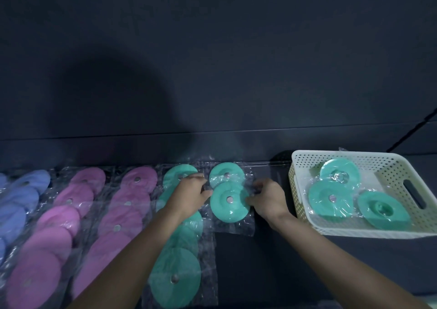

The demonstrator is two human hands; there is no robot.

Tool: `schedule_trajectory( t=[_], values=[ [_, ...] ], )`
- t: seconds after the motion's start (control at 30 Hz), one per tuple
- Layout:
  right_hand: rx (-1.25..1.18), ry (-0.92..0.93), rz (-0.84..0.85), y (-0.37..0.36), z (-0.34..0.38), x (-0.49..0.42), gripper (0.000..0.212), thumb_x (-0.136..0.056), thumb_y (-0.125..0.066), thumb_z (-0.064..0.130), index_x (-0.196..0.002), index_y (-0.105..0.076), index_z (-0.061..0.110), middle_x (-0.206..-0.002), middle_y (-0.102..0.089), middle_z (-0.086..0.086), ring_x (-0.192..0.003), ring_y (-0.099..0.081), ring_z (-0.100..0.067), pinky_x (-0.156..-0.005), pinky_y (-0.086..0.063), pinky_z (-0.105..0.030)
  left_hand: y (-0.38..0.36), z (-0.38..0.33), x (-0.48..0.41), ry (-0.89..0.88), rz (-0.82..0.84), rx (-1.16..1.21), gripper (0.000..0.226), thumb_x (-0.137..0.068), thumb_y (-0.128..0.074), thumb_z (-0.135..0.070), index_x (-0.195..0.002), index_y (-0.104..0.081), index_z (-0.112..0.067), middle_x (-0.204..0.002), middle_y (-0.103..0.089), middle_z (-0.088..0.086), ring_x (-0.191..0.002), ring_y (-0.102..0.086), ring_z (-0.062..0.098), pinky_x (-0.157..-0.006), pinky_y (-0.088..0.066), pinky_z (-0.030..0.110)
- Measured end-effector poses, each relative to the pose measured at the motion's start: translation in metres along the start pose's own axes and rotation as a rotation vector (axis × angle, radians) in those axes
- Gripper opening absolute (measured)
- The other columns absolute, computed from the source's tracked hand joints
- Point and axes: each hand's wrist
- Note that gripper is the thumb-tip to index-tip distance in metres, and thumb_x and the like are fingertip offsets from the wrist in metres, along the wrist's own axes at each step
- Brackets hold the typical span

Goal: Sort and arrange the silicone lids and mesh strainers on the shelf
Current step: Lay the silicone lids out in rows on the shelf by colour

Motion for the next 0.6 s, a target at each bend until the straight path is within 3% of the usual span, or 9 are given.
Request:
schedule_trajectory(
  t=[0.13,0.23,0.3,0.37,0.43,0.53,0.6],
  values=[
    [0.095,0.075,-0.034,0.000,-0.003,-0.002,0.032,-0.074,-0.063,-0.002,-0.104,-0.069,0.008,-0.099,-0.066,-0.011,-0.108,-0.050,-0.025,-0.087,-0.042,-0.022,-0.001,-0.006,0.007,-0.026,-0.009,-0.013,0.042,-0.090,-0.060,-0.024,-0.127,-0.055,-0.005,-0.136,-0.051,0.008,-0.127,-0.046,0.021,-0.105,-0.031,0.025],
    [0.062,0.063,-0.076,-0.003,-0.003,-0.002,0.030,-0.075,-0.062,0.000,-0.103,-0.066,0.011,-0.109,-0.060,-0.014,-0.096,-0.038,-0.014,-0.078,-0.026,-0.006,-0.002,-0.007,0.013,0.003,0.014,-0.032,0.063,-0.090,-0.061,-0.031,-0.143,-0.037,-0.007,-0.152,-0.032,0.006,-0.139,-0.030,0.019,-0.113,-0.023,0.027],
    [0.066,0.077,-0.089,-0.003,-0.001,-0.001,0.027,-0.075,-0.065,0.002,-0.101,-0.065,0.009,-0.114,-0.057,-0.015,-0.090,-0.032,-0.011,-0.076,-0.022,-0.002,-0.004,-0.009,0.017,0.022,0.027,-0.022,0.081,-0.086,-0.065,-0.036,-0.150,-0.022,-0.012,-0.158,-0.017,0.004,-0.144,-0.019,0.017,-0.117,-0.019,0.029],
    [0.074,0.059,-0.067,0.000,0.001,0.002,0.029,-0.075,-0.067,0.006,-0.103,-0.061,0.008,-0.118,-0.052,-0.014,-0.089,-0.037,-0.013,-0.078,-0.027,-0.007,-0.006,-0.013,0.021,0.019,0.040,-0.004,0.092,-0.083,-0.068,-0.040,-0.152,-0.012,-0.017,-0.160,-0.007,0.000,-0.146,-0.011,0.015,-0.118,-0.016,0.030],
    [0.084,0.018,-0.042,0.005,0.002,0.008,0.035,-0.074,-0.072,0.014,-0.104,-0.055,0.008,-0.114,-0.047,-0.013,-0.079,-0.046,-0.015,-0.073,-0.037,-0.020,-0.007,-0.017,0.022,0.003,0.058,-0.002,0.093,-0.082,-0.068,-0.041,-0.152,-0.010,-0.020,-0.160,-0.007,-0.001,-0.146,-0.011,0.015,-0.118,-0.018,0.031],
    [0.108,-0.025,0.045,0.011,0.000,0.014,0.049,-0.071,-0.079,0.026,-0.103,-0.046,0.008,-0.099,-0.054,-0.009,-0.073,-0.051,-0.015,-0.058,-0.037,-0.026,-0.009,-0.021,0.021,0.000,0.058,-0.008,0.090,-0.083,-0.068,-0.039,-0.151,-0.012,-0.019,-0.158,-0.018,0.002,-0.144,-0.020,0.017,-0.116,-0.023,0.033],
    [0.079,-0.066,0.131,0.012,0.001,0.017,0.044,-0.070,-0.079,0.023,-0.096,-0.047,0.008,-0.083,-0.055,-0.002,-0.071,-0.055,-0.016,-0.052,-0.037,-0.025,-0.010,-0.022,0.019,0.007,0.059,-0.014,0.089,-0.084,-0.068,-0.037,-0.151,-0.014,-0.018,-0.155,-0.025,0.004,-0.141,-0.026,0.019,-0.114,-0.027,0.033]
  ],
)
Point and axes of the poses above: each hand's wrist, its own x-axis away from the middle knuckle, its own y-axis out of the back of the hand, z = x × y
